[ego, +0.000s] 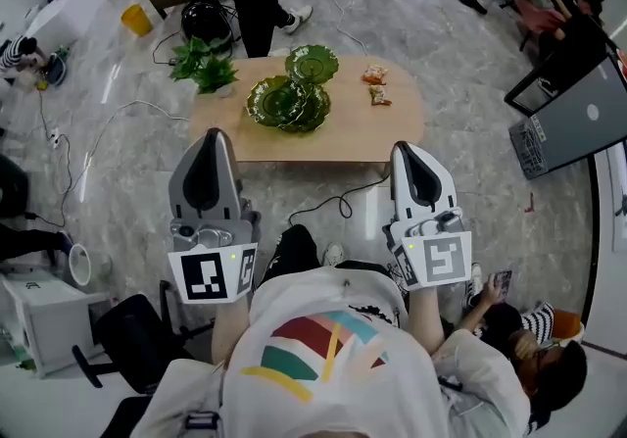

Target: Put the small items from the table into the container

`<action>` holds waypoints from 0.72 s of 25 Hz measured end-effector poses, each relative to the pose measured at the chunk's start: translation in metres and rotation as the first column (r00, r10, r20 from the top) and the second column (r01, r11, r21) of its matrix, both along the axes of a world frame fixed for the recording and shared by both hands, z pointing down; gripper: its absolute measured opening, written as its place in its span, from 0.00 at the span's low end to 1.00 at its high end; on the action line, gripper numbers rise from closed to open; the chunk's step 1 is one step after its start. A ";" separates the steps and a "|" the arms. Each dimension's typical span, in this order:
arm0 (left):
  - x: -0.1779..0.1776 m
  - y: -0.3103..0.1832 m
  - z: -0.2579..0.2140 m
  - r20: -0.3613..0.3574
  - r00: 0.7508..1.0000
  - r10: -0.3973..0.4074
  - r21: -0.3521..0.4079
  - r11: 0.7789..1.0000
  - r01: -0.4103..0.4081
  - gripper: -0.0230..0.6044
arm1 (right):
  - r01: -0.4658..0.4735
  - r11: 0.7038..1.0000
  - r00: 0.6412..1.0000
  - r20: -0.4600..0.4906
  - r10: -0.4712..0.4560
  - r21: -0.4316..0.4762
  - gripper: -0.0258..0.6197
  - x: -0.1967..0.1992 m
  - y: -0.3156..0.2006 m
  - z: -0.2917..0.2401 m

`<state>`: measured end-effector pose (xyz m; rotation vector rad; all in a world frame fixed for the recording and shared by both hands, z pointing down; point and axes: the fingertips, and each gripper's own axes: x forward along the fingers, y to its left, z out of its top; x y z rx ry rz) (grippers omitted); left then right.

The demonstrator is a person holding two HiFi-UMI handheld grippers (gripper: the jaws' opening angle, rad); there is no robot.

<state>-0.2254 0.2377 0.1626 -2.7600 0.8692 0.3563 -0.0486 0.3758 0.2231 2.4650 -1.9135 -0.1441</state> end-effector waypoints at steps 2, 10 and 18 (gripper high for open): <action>0.000 0.000 0.003 0.004 1.000 -0.012 -0.010 1.000 0.012 0.05 | 0.006 1.000 1.000 0.028 -0.005 -0.018 0.06 0.004 0.002 0.010; 0.026 -0.019 0.010 0.020 1.000 0.003 -0.010 1.000 -0.003 0.05 | -0.028 0.999 0.997 0.066 0.029 -0.022 0.06 0.035 -0.003 0.023; 0.084 -0.091 0.029 0.013 0.996 0.087 -0.041 0.995 -0.087 0.05 | -0.108 0.994 0.993 0.045 0.108 -0.016 0.06 0.081 -0.060 0.023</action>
